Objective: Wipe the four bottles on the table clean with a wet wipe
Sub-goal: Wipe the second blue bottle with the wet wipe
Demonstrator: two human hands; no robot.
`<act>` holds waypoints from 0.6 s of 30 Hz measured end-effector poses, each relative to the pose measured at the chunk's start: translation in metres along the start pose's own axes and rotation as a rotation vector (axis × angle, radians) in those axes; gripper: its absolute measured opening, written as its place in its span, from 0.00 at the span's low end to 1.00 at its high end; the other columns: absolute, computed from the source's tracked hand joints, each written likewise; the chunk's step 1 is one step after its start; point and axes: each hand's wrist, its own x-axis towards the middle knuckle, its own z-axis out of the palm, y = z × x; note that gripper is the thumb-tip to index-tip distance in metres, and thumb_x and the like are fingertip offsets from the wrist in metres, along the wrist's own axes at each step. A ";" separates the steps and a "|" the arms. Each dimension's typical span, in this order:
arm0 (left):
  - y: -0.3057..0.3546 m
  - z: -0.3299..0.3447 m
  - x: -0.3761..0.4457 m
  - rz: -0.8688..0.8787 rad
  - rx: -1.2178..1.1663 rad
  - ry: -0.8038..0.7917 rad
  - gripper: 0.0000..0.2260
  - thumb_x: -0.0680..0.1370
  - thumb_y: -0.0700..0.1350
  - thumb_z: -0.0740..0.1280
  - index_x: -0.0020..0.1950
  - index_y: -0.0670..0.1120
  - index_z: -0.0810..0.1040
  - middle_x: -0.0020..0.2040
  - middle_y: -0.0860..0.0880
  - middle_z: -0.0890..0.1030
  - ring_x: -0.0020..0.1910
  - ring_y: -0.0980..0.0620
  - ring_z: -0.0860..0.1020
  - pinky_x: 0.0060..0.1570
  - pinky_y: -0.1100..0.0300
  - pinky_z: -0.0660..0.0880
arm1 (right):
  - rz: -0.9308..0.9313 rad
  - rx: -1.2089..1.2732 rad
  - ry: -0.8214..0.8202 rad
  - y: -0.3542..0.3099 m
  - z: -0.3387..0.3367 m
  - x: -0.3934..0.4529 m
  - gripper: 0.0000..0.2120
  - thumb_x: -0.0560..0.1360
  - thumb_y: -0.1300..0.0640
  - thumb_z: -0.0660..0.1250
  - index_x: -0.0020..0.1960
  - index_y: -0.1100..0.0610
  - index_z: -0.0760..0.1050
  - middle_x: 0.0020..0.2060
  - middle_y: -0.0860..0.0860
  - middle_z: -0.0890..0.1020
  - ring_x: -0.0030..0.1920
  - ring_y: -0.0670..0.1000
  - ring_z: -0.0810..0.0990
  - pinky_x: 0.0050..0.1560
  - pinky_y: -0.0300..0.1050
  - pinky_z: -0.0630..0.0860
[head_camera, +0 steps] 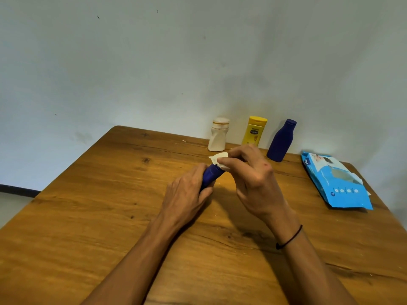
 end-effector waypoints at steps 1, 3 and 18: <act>0.000 0.000 0.000 0.004 0.007 0.003 0.16 0.82 0.52 0.67 0.68 0.51 0.70 0.50 0.56 0.74 0.43 0.55 0.75 0.43 0.62 0.70 | 0.035 0.022 0.008 0.002 -0.001 0.000 0.13 0.72 0.72 0.73 0.56 0.66 0.83 0.51 0.61 0.81 0.54 0.58 0.79 0.52 0.41 0.75; 0.001 -0.001 0.000 0.010 0.017 0.011 0.15 0.82 0.53 0.67 0.66 0.51 0.70 0.49 0.56 0.73 0.42 0.54 0.75 0.42 0.58 0.72 | 0.134 0.066 0.048 0.002 0.000 0.001 0.11 0.73 0.70 0.75 0.54 0.65 0.83 0.51 0.58 0.81 0.55 0.55 0.77 0.53 0.40 0.75; 0.004 -0.005 -0.001 -0.011 0.051 0.014 0.16 0.80 0.51 0.69 0.66 0.50 0.71 0.51 0.53 0.78 0.42 0.54 0.72 0.41 0.57 0.67 | 0.224 0.394 -0.081 0.007 -0.014 0.010 0.11 0.79 0.63 0.71 0.61 0.57 0.83 0.61 0.51 0.80 0.64 0.45 0.78 0.61 0.38 0.78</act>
